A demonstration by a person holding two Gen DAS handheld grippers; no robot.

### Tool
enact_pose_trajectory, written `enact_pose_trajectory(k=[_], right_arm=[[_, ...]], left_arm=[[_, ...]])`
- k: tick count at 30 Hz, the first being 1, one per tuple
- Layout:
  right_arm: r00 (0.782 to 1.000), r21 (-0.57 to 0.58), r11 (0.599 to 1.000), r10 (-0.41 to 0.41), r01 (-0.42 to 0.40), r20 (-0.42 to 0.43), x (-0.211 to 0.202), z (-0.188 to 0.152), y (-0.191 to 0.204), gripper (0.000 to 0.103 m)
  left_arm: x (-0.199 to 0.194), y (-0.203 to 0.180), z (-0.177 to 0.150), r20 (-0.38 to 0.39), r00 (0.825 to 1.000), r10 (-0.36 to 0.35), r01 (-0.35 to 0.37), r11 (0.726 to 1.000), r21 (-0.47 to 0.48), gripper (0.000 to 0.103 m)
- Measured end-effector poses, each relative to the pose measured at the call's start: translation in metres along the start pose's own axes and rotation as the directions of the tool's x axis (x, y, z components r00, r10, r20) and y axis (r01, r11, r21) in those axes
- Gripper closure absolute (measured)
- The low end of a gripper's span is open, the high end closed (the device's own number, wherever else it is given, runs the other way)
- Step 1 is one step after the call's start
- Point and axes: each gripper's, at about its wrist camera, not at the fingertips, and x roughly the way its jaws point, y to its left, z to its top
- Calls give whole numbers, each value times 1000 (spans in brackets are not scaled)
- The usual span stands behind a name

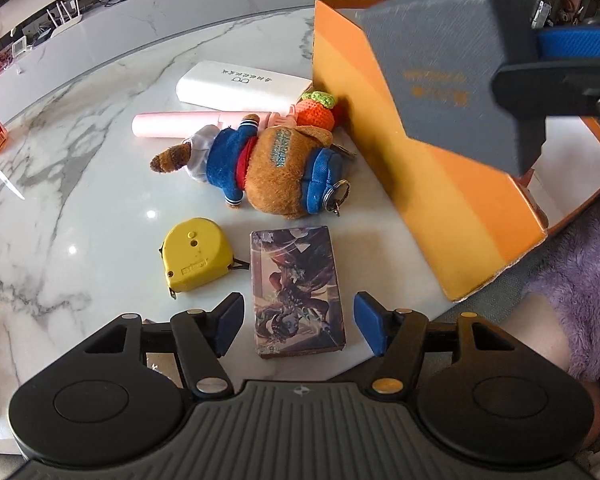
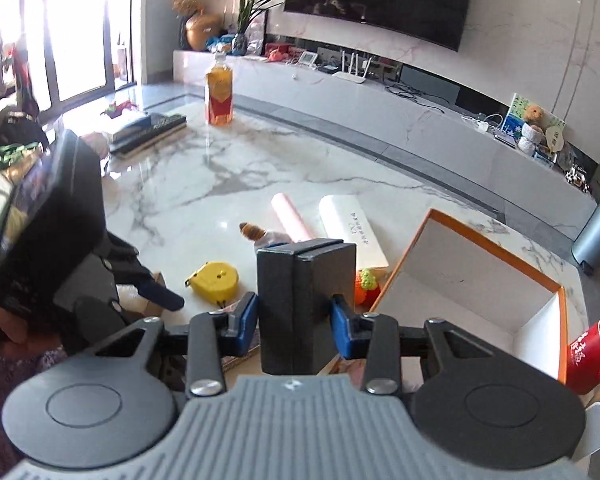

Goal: Organize objects
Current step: 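Carry the grey box and picture card with both tools over the shoebox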

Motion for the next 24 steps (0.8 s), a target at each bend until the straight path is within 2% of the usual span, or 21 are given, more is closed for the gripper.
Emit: enact_pose_trajectory(k=[2, 6, 10, 14, 17, 20, 24], right_arm=[[1000, 62, 998, 4, -4, 4, -7, 0, -16, 65], [999, 163, 986, -40, 38, 9, -28, -8, -50, 66], [997, 283, 957, -50, 63, -50, -29, -21, -89, 66], [990, 415, 907, -13, 70, -139, -19, -38, -126, 66], [973, 512, 857, 72, 53, -221, 0, -53, -146, 66], [943, 584, 811, 161, 42, -291, 19, -68, -157, 66], [900, 635, 772, 255, 30, -353, 40, -76, -167, 66]], left_arm=[[10, -5, 4, -22, 999, 26, -26, 1000, 4, 30], [29, -9, 7, -58, 996, 64, -64, 998, 7, 30], [39, -7, 8, -90, 994, 66, -67, 998, -11, 30], [47, -4, 9, -120, 991, 64, -70, 997, -41, 32], [48, -2, 11, -118, 992, 52, -61, 996, -69, 36], [49, -1, 12, -118, 992, 48, -57, 996, -73, 36], [48, -1, 13, -108, 993, 50, -59, 995, -83, 37]])
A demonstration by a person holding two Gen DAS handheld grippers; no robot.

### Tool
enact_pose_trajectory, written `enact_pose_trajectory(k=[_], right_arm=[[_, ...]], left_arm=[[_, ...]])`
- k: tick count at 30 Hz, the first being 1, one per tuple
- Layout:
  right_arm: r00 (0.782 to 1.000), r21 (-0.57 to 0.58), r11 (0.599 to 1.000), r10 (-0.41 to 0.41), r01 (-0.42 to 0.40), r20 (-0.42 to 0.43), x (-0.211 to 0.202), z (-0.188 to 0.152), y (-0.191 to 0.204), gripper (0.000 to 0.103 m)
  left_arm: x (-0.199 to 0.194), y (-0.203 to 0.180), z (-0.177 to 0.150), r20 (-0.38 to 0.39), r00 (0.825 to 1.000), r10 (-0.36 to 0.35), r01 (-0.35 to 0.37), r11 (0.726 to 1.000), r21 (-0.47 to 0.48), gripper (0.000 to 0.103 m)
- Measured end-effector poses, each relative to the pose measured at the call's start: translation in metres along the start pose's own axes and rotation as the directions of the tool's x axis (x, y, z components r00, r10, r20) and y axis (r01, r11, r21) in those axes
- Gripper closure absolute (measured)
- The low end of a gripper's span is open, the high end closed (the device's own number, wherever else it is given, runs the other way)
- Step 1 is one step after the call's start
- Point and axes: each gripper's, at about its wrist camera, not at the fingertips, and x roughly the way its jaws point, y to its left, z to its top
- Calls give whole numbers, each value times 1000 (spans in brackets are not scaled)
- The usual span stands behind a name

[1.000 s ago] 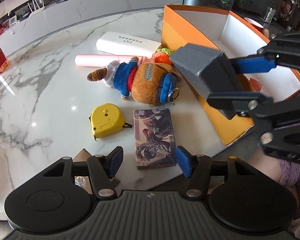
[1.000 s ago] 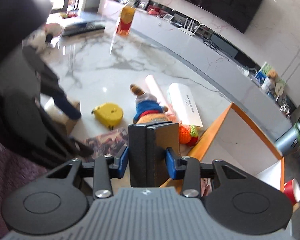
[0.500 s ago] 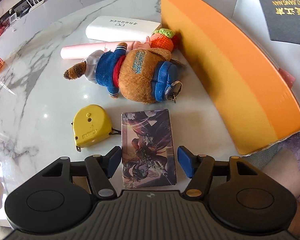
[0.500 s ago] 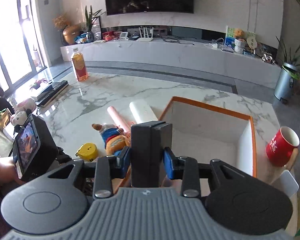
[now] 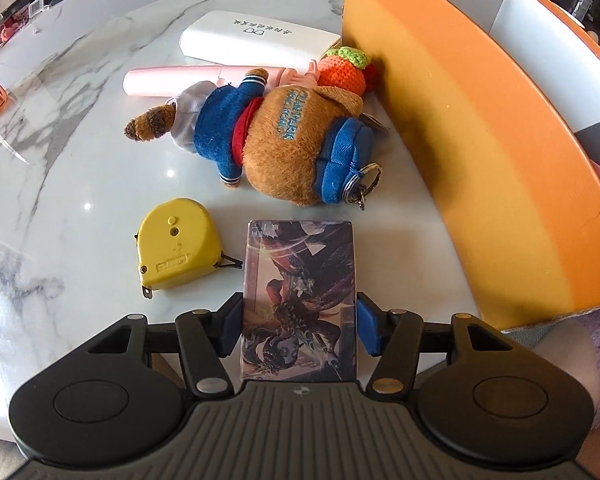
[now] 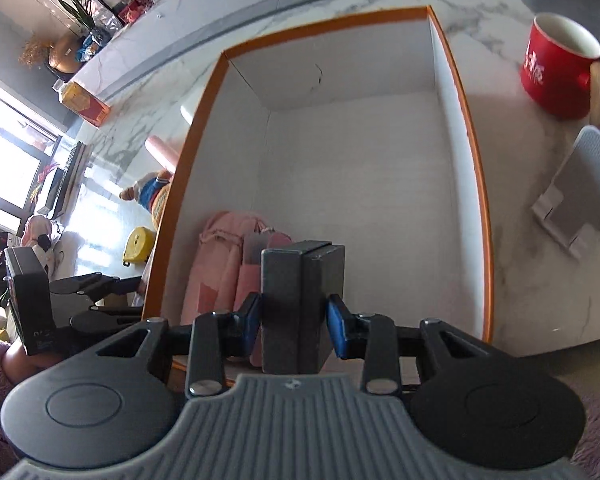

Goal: Organize objects
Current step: 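Carry the grey box and picture card with both tools over the shoebox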

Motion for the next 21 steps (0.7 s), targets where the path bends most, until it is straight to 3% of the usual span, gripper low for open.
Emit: enact_pose_trajectory(k=[4, 8, 16, 21], right_arm=[[997, 34, 999, 7, -4, -80, 17, 7, -9, 66], [994, 58, 998, 44, -38, -104, 28, 10, -11, 65], [996, 95, 993, 76, -71, -51, 34, 3, -17, 64], [998, 50, 996, 67, -68, 16, 31, -10, -10, 63]], left_arm=[[-17, 1, -1, 49, 999, -17, 18, 999, -29, 37], [-46, -1, 4, 108, 991, -80, 87, 994, -66, 37], [-90, -28, 25, 213, 959, -186, 198, 980, -33, 37], [-98, -52, 35, 237, 948, -211, 216, 976, 4, 37]])
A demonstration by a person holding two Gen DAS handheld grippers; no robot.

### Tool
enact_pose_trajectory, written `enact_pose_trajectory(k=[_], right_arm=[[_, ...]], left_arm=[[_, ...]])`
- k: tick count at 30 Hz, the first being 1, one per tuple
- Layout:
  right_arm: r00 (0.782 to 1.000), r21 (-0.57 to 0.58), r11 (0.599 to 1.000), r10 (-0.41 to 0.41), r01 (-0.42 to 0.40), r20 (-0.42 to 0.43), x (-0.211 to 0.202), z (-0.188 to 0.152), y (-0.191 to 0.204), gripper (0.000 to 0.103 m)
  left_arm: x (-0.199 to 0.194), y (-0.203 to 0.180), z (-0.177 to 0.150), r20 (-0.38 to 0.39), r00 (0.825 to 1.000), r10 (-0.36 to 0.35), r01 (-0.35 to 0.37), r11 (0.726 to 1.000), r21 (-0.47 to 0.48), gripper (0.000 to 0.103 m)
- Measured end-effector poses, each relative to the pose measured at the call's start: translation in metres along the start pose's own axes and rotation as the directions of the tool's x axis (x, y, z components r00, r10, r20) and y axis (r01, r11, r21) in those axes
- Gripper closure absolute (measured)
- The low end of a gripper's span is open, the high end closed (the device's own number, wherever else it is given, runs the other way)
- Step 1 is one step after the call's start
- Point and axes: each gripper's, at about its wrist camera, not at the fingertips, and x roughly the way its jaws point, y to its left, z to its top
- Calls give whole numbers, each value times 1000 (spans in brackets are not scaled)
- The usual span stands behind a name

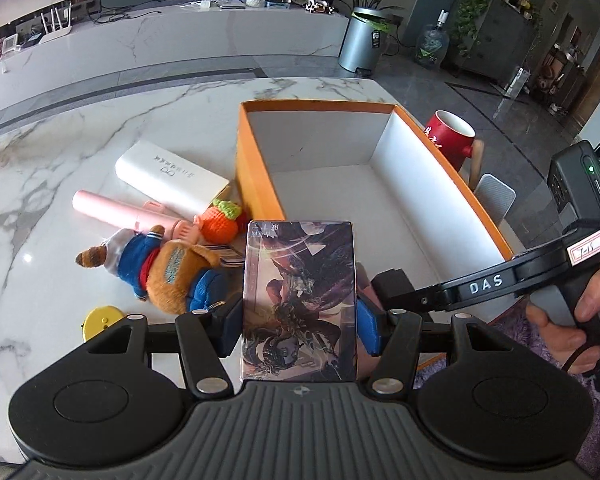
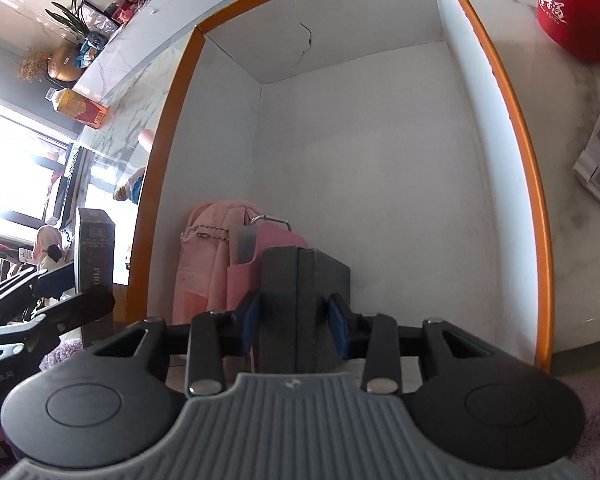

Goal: Organize objects
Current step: 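Carry the grey box and picture card with both tools over the shoebox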

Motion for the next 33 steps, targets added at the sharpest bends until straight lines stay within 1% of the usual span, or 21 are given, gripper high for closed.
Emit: enact_pose_trajectory(k=[2, 7, 9, 10, 16, 18, 19, 20, 21, 25, 27, 29, 33], right_arm=[[1000, -18, 1000, -4, 5, 24, -2, -4, 2, 63], [998, -1, 1000, 24, -24, 49, -5, -10, -4, 60], [998, -3, 1000, 27, -27, 62, -9, -12, -5, 55], [997, -7, 999, 31, -31, 69, -11, -11, -5, 55], [994, -27, 998, 57, -54, 98, -23, -15, -7, 55], [994, -24, 998, 66, -64, 88, -26, -14, -9, 56], [994, -17, 997, 70, -69, 79, -27, -16, -7, 58], [995, -16, 997, 73, -72, 74, -25, -16, -6, 67], [995, -19, 997, 76, -75, 67, -21, -17, -5, 72], [993, -37, 995, 98, -96, 58, -19, -21, -4, 73], [993, -50, 994, 102, -99, 56, -17, -22, -3, 82], [994, -78, 993, 92, -87, 57, -15, -23, 1, 88], [995, -101, 992, 83, -77, 57, -15, -25, 3, 88]], left_arm=[[1, -8, 2, 5, 1000, -4, 4, 1000, 8, 37], [-1, -22, 6, 17, 1000, -17, 17, 1000, 16, 37], [-1, -26, 8, 17, 1000, -22, 22, 1000, 12, 37], [-1, -27, 9, 16, 999, -30, 30, 1000, 7, 37], [7, -38, 16, 5, 996, -87, 87, 996, -18, 37], [12, -41, 18, 0, 995, -103, 103, 994, -32, 37], [14, -41, 19, -3, 994, -112, 112, 993, -47, 37], [17, -41, 21, -6, 992, -123, 122, 991, -59, 37], [20, -42, 23, -8, 991, -134, 133, 989, -70, 37], [32, -47, 30, -22, 985, -172, 170, 982, -85, 37], [39, -53, 33, -33, 980, -196, 193, 977, -88, 37], [47, -57, 33, -46, 974, -223, 217, 971, -101, 37], [64, -56, 30, -70, 961, -266, 252, 954, -162, 37]])
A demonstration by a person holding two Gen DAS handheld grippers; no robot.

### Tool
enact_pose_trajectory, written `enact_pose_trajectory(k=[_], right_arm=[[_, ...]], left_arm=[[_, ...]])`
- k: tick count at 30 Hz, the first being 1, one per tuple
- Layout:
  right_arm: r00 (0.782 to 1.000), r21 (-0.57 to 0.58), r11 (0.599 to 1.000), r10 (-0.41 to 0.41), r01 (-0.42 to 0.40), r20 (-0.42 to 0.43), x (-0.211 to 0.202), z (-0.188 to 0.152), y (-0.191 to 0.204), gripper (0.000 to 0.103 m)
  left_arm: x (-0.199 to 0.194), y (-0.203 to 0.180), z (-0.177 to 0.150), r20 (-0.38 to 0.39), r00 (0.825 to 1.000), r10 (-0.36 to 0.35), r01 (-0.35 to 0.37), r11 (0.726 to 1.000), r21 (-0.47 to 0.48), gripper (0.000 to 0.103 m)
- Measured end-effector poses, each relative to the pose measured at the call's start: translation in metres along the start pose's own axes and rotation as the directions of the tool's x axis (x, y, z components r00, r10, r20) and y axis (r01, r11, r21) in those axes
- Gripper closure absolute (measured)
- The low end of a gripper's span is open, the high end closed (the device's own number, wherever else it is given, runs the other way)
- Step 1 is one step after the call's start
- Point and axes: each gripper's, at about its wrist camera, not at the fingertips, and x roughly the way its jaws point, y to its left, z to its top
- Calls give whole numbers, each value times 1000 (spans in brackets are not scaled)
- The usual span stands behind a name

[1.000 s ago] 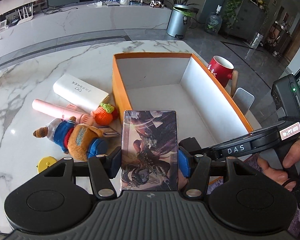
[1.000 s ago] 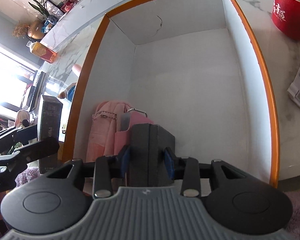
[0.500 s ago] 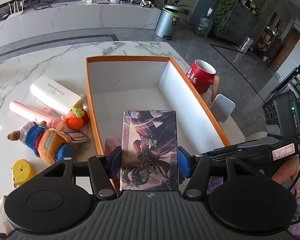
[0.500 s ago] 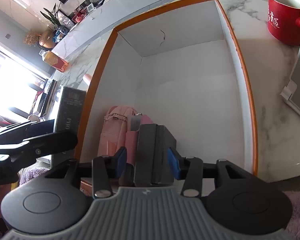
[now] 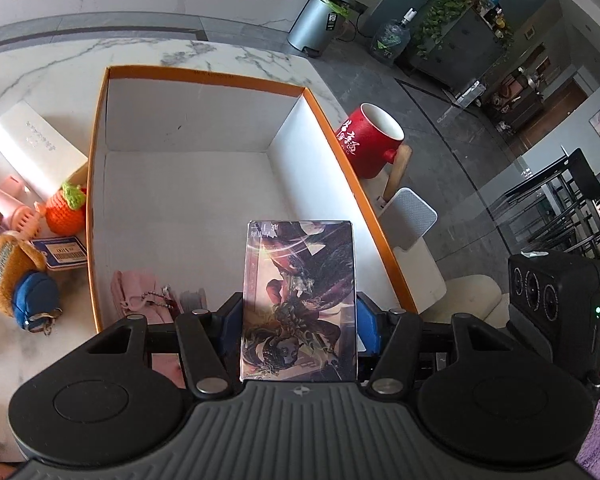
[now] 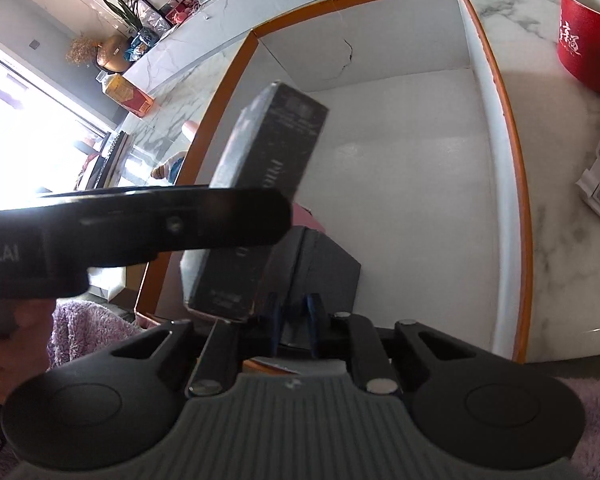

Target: Organize objects

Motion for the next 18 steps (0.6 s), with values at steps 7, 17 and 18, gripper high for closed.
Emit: enact_pose_trajectory(k=[7, 17, 18], right_arm=[[1000, -24, 1000, 3, -3, -3, 3, -1, 3, 84], [1000, 3, 1000, 25, -25, 12, -1, 3, 2, 57], [999, 4, 999, 37, -37, 18, -3, 3, 3, 57]], left_arm=[[15, 15, -1, -40, 999, -19, 15, 995, -102, 37], [19, 15, -4, -53, 998, 24, -27, 997, -70, 36], [19, 13, -5, -52, 998, 33, -36, 998, -59, 36]])
